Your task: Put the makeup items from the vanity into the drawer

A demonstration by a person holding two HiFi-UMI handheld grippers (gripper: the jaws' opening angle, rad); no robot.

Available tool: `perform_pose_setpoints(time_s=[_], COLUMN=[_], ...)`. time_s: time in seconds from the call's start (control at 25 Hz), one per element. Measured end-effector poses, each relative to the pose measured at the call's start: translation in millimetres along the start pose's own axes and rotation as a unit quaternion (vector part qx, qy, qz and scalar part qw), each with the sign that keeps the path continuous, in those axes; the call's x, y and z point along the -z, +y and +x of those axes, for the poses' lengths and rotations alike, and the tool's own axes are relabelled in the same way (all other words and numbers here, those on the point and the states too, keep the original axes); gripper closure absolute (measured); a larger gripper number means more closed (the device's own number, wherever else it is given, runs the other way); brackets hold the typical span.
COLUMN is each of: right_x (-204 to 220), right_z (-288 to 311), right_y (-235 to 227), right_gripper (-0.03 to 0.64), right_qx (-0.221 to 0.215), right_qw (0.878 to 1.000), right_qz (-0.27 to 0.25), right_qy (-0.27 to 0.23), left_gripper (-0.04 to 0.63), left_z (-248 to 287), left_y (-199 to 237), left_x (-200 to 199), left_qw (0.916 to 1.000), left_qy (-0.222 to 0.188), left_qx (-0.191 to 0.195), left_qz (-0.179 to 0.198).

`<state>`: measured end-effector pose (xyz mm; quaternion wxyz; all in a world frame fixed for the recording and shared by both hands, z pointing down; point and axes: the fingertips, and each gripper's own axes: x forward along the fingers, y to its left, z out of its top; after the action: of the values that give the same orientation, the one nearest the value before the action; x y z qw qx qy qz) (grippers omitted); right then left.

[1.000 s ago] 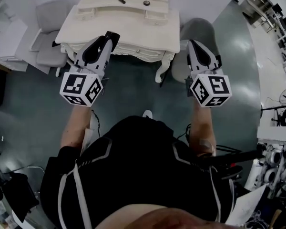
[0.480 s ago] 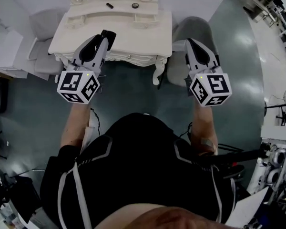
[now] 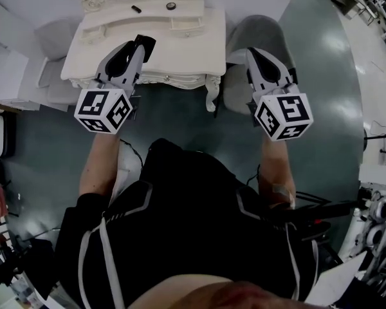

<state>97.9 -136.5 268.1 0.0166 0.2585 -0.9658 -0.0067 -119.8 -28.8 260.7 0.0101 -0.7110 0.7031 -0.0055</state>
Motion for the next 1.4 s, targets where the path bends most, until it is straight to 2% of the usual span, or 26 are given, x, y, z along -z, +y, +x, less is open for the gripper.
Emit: perform_pose_setpoints(time_s=[0.2,0.44,0.64,0.76,0.96,1.2,1.4], right_x=[0,9,12,15,16,16,21], right_z=[15,54,97,121,155,178,198], right_y=[-9,-27,-37,-43,-51,-62,-69], right_gripper=[0.612,0.612,0.612,0.612,0.612,0.612,0.612], right_qx=[0.000,0.029,0.033,0.040,0.057,0.088,0.117], right_qw=[1.000,0.999,0.999,0.998,0.997,0.995,0.991], right_qz=[0.002,-0.013,-0.016,-0.014,-0.015,-0.011,-0.010], right_qy=[-0.013,0.017,0.031,0.041,0.045,0.052,0.064], left_gripper=[0.506,0.506,0.506,0.506,0.506,0.506,0.506], left_z=[29,72,112,133,164,200,229], left_y=[6,32,63,80,105,125,141], left_x=[8,18,27,30,40,53,72], left_qw=[0.9998,0.9989,0.9972,0.9965,0.9941,0.9918,0.9867], left_qy=[0.001,-0.006,-0.006,-0.003,0.003,0.015,0.031], left_qx=[0.018,0.040,0.060,0.071,0.093,0.115,0.145], left_qz=[-0.011,-0.023,-0.044,-0.044,-0.055,-0.052,-0.066])
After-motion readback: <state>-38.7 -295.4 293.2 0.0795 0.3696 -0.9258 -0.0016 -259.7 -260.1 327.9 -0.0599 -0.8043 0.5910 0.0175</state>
